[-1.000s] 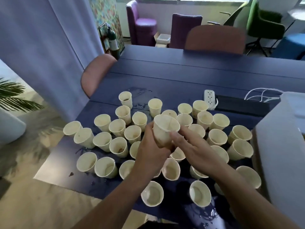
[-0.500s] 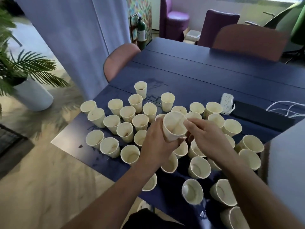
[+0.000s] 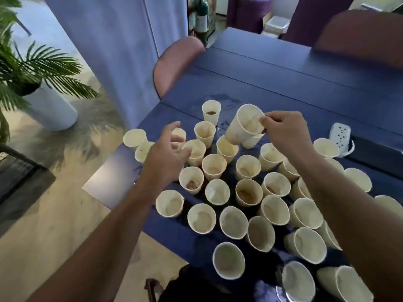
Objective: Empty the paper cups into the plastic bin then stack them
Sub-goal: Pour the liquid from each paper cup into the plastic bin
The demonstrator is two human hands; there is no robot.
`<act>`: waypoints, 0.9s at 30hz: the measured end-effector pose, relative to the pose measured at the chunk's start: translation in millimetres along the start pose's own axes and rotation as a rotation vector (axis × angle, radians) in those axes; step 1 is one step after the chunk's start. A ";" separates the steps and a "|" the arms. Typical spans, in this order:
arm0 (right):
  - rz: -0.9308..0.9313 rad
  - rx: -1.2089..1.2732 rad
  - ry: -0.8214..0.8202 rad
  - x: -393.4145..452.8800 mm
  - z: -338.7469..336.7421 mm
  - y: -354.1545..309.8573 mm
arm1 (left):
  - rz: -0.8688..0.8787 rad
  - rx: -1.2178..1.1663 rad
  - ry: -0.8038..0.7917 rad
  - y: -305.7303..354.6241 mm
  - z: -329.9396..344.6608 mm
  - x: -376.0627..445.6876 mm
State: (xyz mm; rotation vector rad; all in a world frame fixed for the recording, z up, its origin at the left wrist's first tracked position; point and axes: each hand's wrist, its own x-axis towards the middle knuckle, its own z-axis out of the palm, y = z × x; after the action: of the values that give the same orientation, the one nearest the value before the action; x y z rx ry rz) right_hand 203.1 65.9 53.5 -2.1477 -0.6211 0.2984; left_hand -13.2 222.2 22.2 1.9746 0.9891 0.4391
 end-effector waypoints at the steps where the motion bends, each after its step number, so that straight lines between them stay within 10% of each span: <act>1: -0.002 -0.030 0.016 15.0 11.6 -3.7 | -0.002 0.014 0.006 -3.6 -11.5 18.3; 27: 0.221 -0.737 -0.085 134.7 139.4 44.0 | -0.045 0.334 -0.354 -52.6 90.7 265.7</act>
State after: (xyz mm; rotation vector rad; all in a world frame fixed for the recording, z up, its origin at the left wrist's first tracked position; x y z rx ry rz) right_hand 273.2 209.5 -64.7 -2.9359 -0.5993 0.3112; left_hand 183.7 396.7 -89.1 2.2197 0.9176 -0.1109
